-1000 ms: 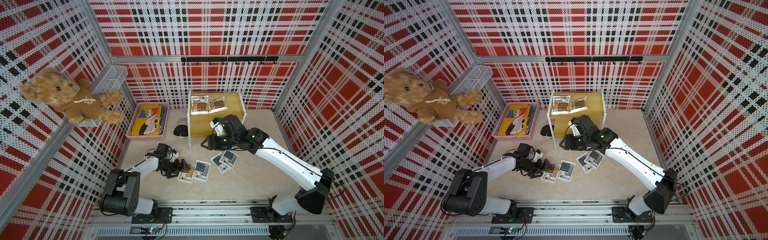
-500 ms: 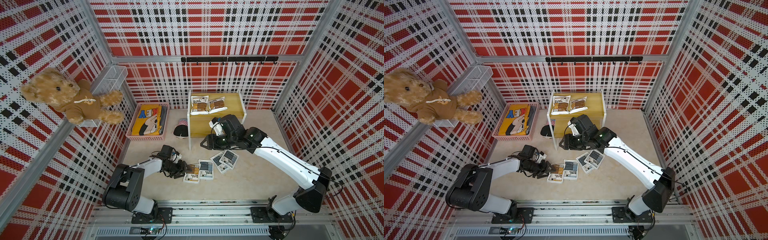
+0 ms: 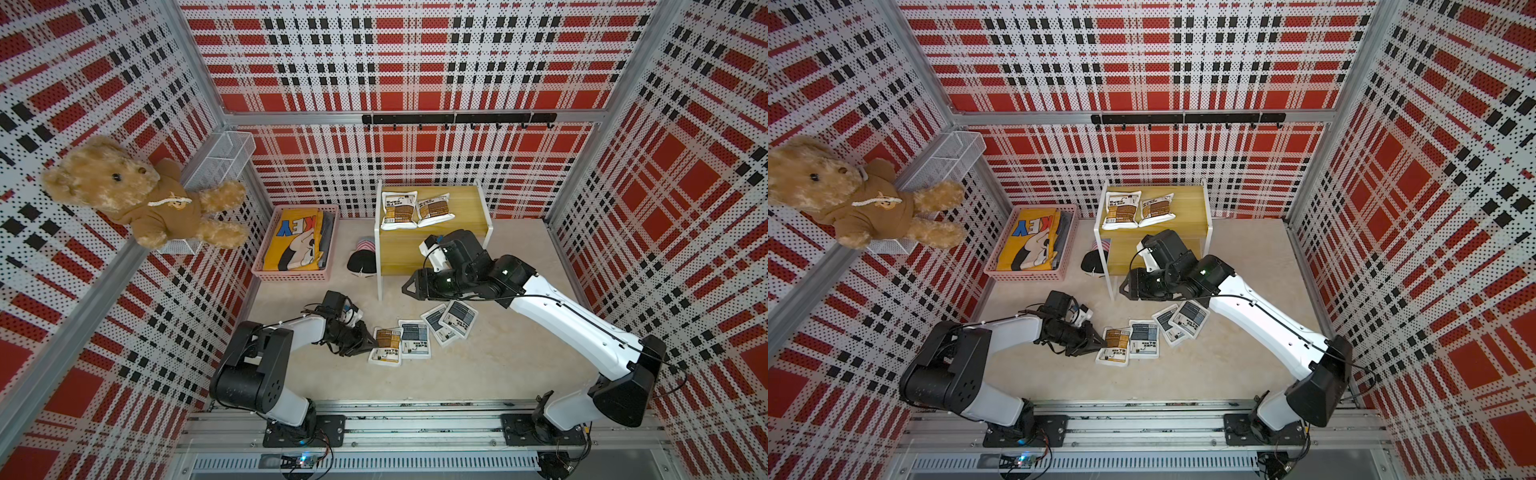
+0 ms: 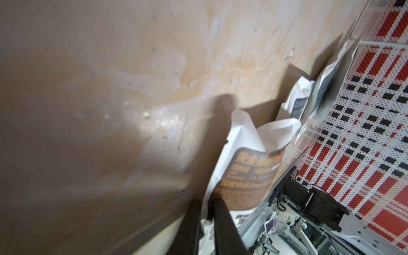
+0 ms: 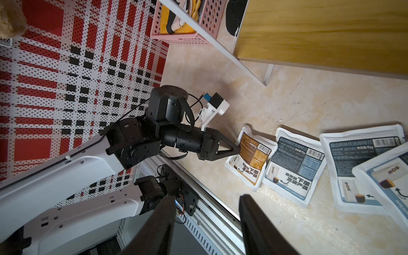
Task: Place the bagged coffee beans on the shelf by color
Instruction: Pick up the bagged coffee beans at the center of the board.
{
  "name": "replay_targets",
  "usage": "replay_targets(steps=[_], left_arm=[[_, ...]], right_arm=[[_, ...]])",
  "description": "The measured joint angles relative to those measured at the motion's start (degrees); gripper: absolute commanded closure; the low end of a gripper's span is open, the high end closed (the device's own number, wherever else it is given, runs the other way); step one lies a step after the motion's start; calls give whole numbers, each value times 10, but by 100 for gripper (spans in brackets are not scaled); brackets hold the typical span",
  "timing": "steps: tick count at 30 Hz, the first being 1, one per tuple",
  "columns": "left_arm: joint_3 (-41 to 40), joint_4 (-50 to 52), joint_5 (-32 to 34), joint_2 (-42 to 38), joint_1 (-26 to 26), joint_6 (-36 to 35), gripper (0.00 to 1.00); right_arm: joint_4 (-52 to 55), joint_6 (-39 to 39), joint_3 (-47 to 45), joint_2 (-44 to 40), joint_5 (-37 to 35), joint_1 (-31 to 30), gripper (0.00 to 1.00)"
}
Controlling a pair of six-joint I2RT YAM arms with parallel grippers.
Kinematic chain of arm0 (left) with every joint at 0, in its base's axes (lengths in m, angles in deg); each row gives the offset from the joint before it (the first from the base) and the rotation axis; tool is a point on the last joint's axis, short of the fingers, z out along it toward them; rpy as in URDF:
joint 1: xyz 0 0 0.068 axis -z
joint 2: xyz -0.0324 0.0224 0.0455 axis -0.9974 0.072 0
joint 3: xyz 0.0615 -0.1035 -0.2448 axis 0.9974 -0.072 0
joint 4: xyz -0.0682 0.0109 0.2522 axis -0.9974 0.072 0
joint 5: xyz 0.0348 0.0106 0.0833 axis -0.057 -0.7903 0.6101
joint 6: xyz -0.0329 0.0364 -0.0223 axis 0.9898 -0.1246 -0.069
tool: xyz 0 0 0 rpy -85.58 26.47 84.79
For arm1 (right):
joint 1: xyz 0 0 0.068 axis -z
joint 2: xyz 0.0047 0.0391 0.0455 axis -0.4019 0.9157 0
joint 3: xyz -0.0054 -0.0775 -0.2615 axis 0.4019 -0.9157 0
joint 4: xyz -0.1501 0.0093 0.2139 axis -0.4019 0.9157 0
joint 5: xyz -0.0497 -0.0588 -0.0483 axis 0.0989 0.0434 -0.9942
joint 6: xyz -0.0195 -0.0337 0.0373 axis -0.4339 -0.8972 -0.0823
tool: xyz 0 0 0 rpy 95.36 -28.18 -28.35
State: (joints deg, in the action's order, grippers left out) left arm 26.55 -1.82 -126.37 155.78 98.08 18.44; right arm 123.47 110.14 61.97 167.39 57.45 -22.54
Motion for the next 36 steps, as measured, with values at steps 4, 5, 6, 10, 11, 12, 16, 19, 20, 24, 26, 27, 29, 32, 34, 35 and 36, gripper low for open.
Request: replay_targets(steps=[4,5,6,10,11,12,16,19,20,24,26,27,29,32,34,35,36], left_arm=[[0,4,-7,-10,-5,4,96],[0,6,-9,-15,-7,4,97],[0,7,-11,-21,-9,6,98],[7,12,-26,-46,-17,19,100],[9,12,-32,-54,-19,22,100],[11,12,-37,-62,-23,26,100],[16,12,-60,-85,-32,41,100],[17,12,-75,-96,-31,52,100],[17,11,-79,-98,-31,58,100],[16,-2,-95,-99,-24,84,100],[16,-9,-98,-99,-16,97,100],[16,-11,-99,-99,-13,102,100],[17,-18,-99,-99,-2,119,100],[22,-40,-93,-102,21,155,100],[24,-64,-92,-111,40,190,100],[26,-76,-92,-116,49,206,100],[28,-84,-92,-119,56,219,100]], right_arm=[[2,-3,-4,-3,-6,0,47],[4,-7,-4,-3,-10,0,46],[6,-11,-4,-4,-17,-1,46],[13,-45,-5,-15,-72,-12,43],[13,-59,-9,-22,-92,-20,43],[10,-76,-17,-33,-113,-30,43],[-26,-161,-88,-94,-194,-86,43],[-77,-257,-173,-152,-257,-157,39],[-89,-290,-198,-166,-276,-179,39],[-112,-396,-250,-172,-333,-230,41],[-120,-444,-267,-167,-367,-247,42],[-124,-465,-274,-165,-380,-254,42],[-127,-502,-282,-159,-405,-269,42],[-136,-551,-286,-146,-432,-287,42],[-140,-577,-287,-139,-444,-295,42],[-142,-588,-288,-138,-448,-297,42],[-142,-598,-289,-138,-450,-298,42]])
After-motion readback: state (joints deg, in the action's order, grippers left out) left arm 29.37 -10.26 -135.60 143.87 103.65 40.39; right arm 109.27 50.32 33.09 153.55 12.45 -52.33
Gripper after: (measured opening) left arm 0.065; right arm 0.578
